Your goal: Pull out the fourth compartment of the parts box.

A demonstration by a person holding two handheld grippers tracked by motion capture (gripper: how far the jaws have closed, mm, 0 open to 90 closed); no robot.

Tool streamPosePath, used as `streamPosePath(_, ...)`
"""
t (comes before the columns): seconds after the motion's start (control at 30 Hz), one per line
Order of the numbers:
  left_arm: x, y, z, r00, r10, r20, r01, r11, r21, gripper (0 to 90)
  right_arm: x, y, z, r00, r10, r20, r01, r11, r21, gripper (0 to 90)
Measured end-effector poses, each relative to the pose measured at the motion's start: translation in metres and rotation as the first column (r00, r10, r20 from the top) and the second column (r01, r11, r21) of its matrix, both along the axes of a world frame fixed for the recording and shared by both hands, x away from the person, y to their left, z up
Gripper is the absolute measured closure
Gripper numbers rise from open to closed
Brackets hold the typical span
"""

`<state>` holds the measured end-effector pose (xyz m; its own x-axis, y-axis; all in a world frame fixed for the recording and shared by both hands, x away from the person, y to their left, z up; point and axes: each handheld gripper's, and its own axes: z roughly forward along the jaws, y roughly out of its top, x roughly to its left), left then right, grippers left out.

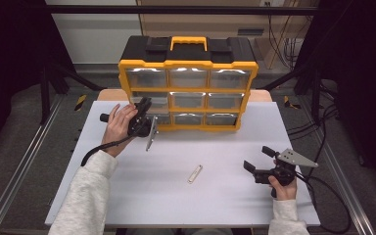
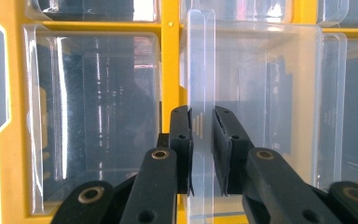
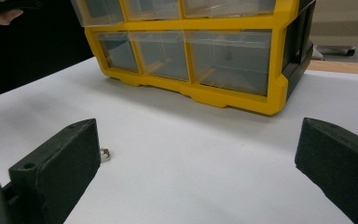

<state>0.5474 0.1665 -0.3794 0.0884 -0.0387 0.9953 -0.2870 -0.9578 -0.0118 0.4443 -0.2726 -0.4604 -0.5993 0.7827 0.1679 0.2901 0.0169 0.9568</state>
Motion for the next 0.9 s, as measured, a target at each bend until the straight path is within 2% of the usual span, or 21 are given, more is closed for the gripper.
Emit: streamPosePath(0.9,-0.013,0.0,-0.003,0.9999,0.0,0.012,0.0,1.0,-0.002,77.5,0.0,0.001,0.0,1.0,0.001,-0.006,-0.001,1.0,-0.002,0.3)
